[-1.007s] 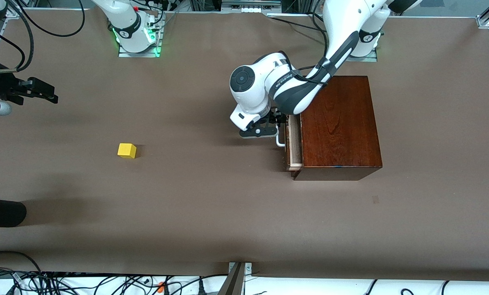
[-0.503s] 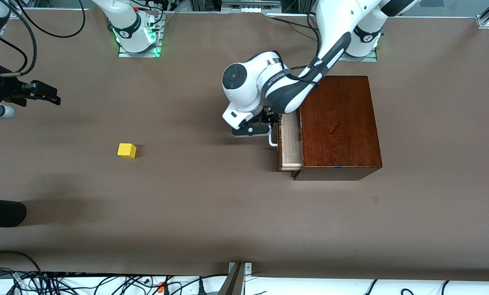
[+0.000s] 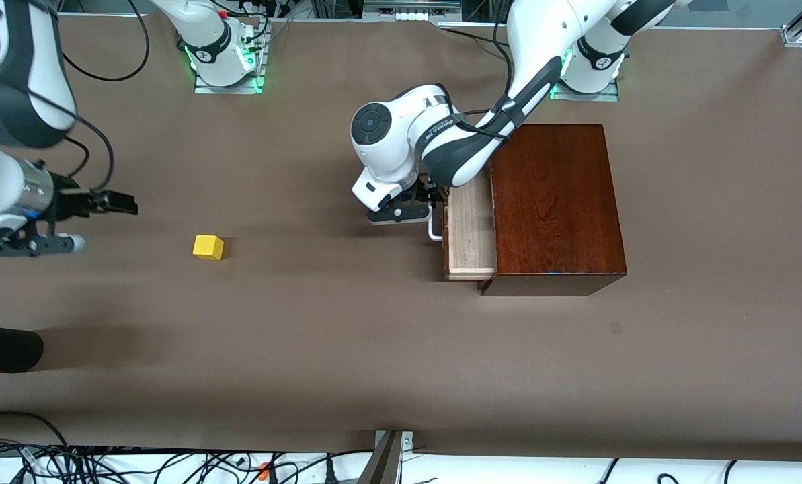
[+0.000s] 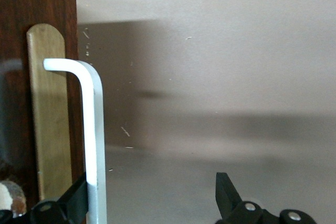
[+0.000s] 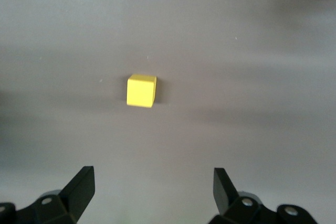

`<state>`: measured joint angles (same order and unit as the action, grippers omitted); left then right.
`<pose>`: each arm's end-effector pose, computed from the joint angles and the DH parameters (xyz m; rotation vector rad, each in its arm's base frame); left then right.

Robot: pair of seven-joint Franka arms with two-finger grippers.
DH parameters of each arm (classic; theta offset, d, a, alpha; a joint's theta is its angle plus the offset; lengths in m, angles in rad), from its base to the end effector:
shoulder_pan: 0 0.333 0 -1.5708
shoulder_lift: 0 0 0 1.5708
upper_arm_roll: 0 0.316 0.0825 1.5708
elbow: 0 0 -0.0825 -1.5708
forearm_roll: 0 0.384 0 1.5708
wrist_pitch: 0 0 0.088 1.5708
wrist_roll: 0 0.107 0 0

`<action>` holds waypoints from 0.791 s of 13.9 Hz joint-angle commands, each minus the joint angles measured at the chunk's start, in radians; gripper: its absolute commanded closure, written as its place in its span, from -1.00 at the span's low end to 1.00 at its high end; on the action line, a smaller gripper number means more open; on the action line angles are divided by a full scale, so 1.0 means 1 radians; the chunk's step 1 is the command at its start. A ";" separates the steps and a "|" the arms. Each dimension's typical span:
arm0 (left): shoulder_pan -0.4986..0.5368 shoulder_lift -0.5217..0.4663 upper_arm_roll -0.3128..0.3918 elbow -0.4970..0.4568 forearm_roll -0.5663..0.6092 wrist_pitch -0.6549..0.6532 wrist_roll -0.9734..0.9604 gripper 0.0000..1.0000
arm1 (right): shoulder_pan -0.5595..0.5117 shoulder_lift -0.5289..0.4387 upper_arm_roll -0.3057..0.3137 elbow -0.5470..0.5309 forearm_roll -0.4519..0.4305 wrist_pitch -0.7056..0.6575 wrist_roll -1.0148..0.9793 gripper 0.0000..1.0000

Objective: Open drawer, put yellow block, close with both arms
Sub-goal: 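Pull the drawer open with the left gripper while the right gripper grasps the cube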

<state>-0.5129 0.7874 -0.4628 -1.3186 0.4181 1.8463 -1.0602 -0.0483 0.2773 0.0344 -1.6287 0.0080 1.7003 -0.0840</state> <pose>0.4869 -0.5292 0.2842 -2.9599 -0.0365 0.0640 0.6198 -0.0097 0.4433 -3.0962 -0.1052 0.3178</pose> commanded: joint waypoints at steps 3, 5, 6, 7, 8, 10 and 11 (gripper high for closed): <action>-0.073 0.098 -0.016 0.157 0.004 0.031 -0.044 -1.00 | 0.031 0.079 0.004 -0.055 0.018 0.164 0.021 -1.00; -0.084 0.111 -0.014 0.185 0.004 0.030 -0.044 -1.00 | 0.050 0.091 0.005 -0.129 0.018 0.275 0.122 -1.00; -0.088 0.116 -0.014 0.191 0.005 0.031 -0.046 -1.00 | 0.059 0.103 0.005 -0.154 0.018 0.312 0.150 -1.00; -0.090 0.118 -0.014 0.191 0.004 0.040 -0.050 -1.00 | 0.068 0.114 0.005 -0.172 0.018 0.340 0.161 -1.00; -0.091 0.118 -0.016 0.191 0.005 0.074 -0.052 -1.00 | 0.073 0.128 0.005 -0.200 0.018 0.376 0.162 -1.00; -0.091 0.118 -0.016 0.190 0.004 0.094 -0.057 -1.00 | 0.077 0.135 0.005 -0.268 0.018 0.462 0.168 -1.00; -0.091 0.116 -0.016 0.191 0.004 0.094 -0.057 -1.00 | 0.077 0.138 0.005 -0.295 0.018 0.491 0.168 -1.00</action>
<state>-0.5842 0.8679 -0.4686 -1.1945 0.4186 1.9282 -1.0971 0.0293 0.4287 0.0394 -1.8547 0.0117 2.1267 0.0745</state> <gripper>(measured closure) 0.000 0.000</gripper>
